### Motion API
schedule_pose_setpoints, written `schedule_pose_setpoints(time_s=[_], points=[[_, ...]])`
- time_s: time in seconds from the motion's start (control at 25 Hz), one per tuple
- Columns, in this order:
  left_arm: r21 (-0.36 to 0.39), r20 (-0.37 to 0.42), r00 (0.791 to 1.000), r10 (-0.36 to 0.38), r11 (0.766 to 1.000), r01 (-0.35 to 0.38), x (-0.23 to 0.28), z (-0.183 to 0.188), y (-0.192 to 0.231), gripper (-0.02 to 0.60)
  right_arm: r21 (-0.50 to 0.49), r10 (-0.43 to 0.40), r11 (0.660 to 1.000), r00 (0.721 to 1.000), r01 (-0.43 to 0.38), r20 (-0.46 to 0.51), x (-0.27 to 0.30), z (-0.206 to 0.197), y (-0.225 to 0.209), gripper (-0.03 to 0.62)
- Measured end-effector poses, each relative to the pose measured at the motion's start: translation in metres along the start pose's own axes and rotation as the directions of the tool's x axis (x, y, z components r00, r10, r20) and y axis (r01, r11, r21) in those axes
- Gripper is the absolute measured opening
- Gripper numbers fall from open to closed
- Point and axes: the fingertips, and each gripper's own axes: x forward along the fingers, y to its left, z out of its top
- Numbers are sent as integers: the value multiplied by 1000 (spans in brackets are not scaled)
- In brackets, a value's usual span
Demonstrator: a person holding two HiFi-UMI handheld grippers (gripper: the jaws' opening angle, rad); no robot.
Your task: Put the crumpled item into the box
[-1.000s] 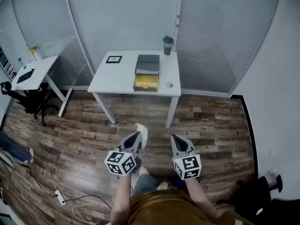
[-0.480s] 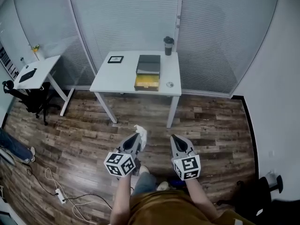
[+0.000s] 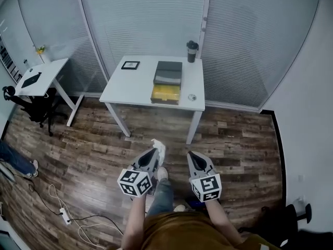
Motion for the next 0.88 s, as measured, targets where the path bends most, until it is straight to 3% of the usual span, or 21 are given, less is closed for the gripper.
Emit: schedule_pose_setpoints(time_s=[0.2,0.44,0.68,0.88], points=[[-20,-25,1000,8,1000,-8,62,3,39,29,-5,-11,1000,999,10,-39,59,-12,-43,12],[-4,-85,996,4,1000,-4,158,30,110,29,29,-46,998,997,48,-69,173,-7,-111,12],[-2,-109,994,27,1000,-27,227,65,187,29,39,-27,999,995,31,-95,276,4,-137,12],[-16,-124,992,19,1000,-21,266,81,229,29,46,-41,998,990,47,-132,327,2,-154,12]])
